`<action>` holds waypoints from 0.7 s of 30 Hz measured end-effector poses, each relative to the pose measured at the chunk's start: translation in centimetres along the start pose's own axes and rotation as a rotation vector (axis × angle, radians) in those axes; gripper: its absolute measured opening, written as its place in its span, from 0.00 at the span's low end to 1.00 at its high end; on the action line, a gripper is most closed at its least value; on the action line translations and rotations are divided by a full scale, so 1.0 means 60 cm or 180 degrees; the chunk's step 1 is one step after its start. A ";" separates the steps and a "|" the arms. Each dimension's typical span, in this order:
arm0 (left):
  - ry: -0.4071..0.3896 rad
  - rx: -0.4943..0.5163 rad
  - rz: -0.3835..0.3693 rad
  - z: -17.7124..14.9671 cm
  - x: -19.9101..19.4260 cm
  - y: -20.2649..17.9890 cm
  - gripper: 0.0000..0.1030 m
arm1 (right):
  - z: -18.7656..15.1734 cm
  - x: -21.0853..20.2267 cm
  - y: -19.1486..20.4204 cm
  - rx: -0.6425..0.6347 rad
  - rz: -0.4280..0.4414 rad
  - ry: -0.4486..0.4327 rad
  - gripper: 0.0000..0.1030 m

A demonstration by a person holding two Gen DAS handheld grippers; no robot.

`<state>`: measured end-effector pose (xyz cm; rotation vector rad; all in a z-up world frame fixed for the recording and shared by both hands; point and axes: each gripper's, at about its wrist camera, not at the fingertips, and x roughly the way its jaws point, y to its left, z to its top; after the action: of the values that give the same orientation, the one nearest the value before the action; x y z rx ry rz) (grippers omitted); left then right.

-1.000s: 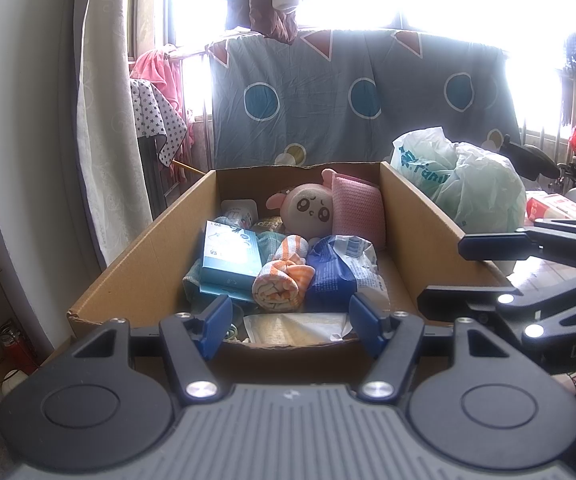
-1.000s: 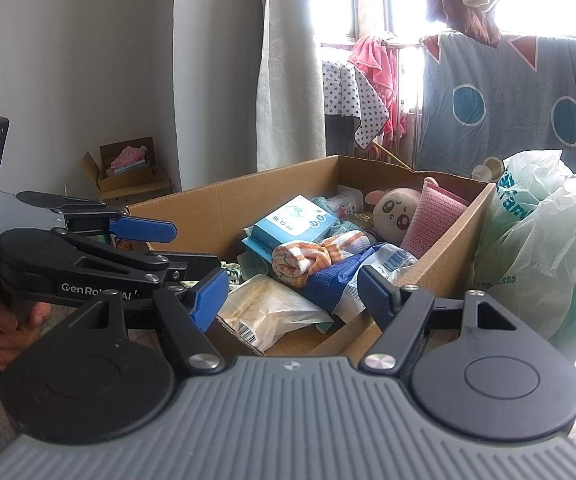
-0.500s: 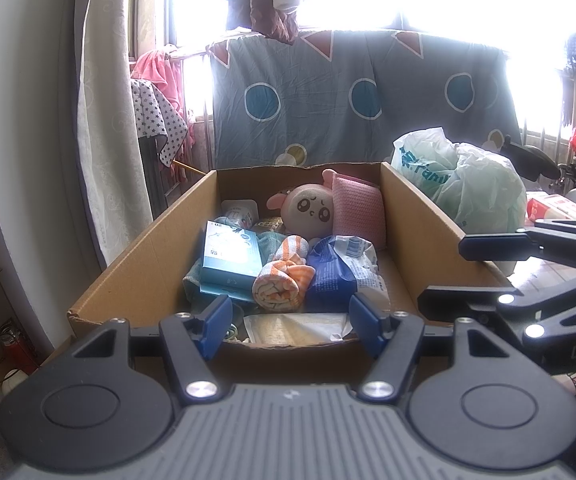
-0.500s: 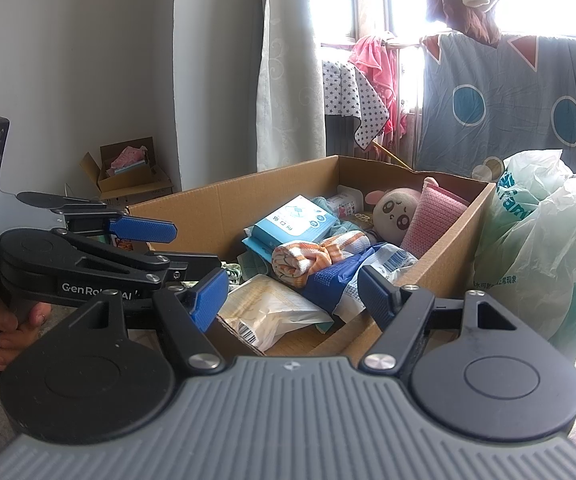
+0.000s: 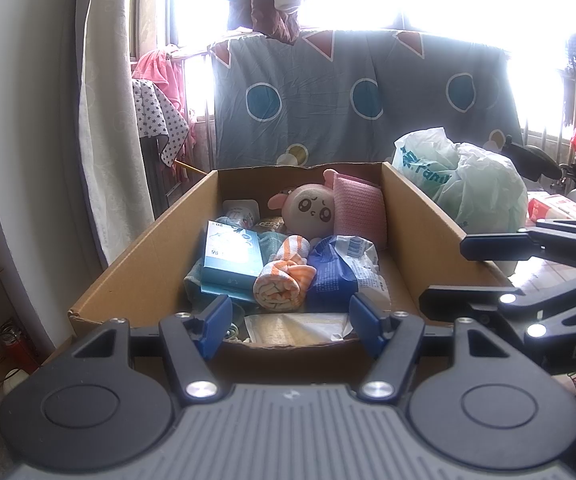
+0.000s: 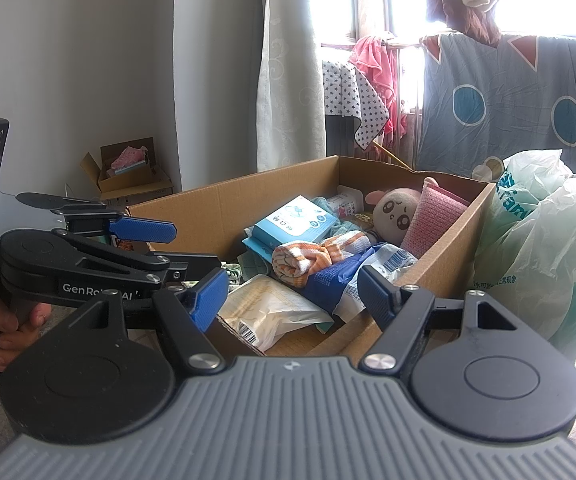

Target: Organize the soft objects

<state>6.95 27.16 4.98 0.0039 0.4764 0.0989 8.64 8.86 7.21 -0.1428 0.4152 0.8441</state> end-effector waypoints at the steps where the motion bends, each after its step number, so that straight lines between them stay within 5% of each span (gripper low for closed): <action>1: 0.0000 -0.0002 0.0006 -0.001 -0.001 0.000 0.64 | 0.000 0.000 0.000 0.0001 0.0001 -0.0001 0.69; 21: 0.0128 0.0017 0.0031 0.006 -0.003 -0.004 0.65 | 0.002 -0.003 -0.002 0.0045 0.0031 -0.0002 0.71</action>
<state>6.99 26.90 5.35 0.0094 0.5167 0.1074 8.68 8.69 7.40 -0.1275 0.4215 0.8507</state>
